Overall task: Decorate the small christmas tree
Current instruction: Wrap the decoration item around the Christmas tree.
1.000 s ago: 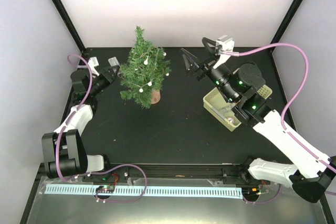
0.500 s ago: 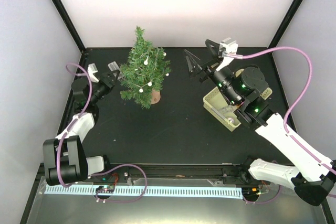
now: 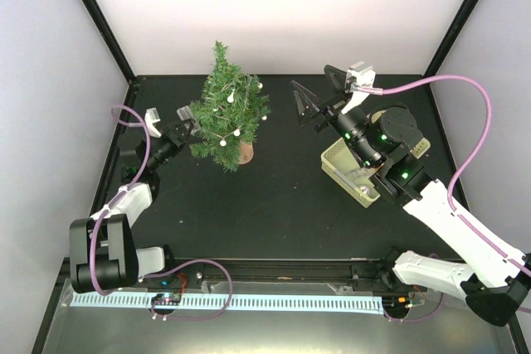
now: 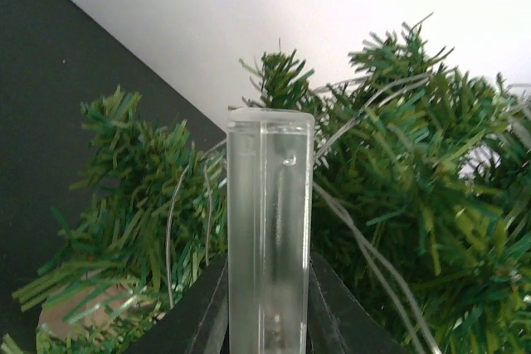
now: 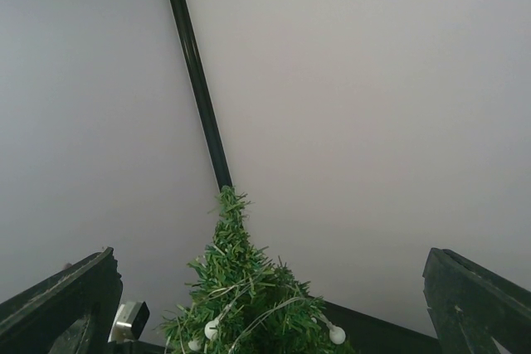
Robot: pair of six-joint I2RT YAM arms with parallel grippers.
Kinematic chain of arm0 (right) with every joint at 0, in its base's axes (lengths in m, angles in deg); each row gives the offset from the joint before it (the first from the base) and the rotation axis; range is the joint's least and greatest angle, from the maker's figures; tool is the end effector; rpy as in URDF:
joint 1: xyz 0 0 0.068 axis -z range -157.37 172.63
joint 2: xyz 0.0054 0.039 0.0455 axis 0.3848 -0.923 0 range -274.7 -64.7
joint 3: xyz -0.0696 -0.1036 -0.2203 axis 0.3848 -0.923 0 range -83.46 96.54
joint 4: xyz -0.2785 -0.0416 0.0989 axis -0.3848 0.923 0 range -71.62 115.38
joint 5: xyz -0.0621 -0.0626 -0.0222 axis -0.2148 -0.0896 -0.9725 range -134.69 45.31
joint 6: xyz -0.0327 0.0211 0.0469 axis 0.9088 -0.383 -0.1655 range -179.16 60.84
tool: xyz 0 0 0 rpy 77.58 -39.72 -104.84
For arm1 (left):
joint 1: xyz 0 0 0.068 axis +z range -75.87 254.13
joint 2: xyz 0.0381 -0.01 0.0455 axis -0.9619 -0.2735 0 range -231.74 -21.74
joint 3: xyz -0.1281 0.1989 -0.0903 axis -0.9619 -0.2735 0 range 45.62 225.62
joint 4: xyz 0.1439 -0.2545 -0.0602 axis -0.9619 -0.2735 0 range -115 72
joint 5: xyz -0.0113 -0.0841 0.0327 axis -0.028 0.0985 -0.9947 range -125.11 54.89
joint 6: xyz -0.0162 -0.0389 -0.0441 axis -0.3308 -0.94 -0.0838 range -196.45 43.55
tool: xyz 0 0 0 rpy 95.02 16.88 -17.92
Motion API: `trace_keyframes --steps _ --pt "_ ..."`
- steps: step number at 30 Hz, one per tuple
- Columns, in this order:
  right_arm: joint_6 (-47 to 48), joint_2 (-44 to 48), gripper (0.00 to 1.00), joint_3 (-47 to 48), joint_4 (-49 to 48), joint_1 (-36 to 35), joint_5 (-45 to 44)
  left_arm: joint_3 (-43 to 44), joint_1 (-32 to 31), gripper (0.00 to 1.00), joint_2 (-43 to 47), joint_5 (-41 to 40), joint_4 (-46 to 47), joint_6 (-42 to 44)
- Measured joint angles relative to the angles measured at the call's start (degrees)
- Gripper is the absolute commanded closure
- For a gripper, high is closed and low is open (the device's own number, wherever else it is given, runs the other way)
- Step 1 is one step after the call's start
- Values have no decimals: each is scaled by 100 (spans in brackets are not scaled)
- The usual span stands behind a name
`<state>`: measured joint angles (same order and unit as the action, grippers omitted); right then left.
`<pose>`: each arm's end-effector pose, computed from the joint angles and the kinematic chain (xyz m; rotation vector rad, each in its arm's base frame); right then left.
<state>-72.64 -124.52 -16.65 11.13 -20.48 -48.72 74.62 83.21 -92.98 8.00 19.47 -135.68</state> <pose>0.2124 0.1945 0.4477 -0.2891 1.3348 0.7889 0.3005 0.0165 0.1887 -0.4400 1.7414 -1.2621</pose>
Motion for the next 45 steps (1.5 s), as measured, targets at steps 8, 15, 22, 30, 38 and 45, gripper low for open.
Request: trace_keyframes --steps 8,15,22,30,38,45 --pt "0 0 0 0 0 0 -9 -280 -164 86 37 101 -26 317" --pt "0 7 0 -35 -7 0 -37 -339 -195 80 308 262 -190 885" --pt "-50 44 0 -348 15 0 -59 -614 -361 76 560 444 -192 1550" --pt "-337 229 0 -1056 387 0 -424 -717 -435 77 901 535 -382 2253" --pt "-275 260 11 -1333 557 0 133 -730 -560 84 1220 531 -535 2481" --pt "-245 256 12 -1408 651 0 330 -741 -595 86 1738 328 -1204 2640"
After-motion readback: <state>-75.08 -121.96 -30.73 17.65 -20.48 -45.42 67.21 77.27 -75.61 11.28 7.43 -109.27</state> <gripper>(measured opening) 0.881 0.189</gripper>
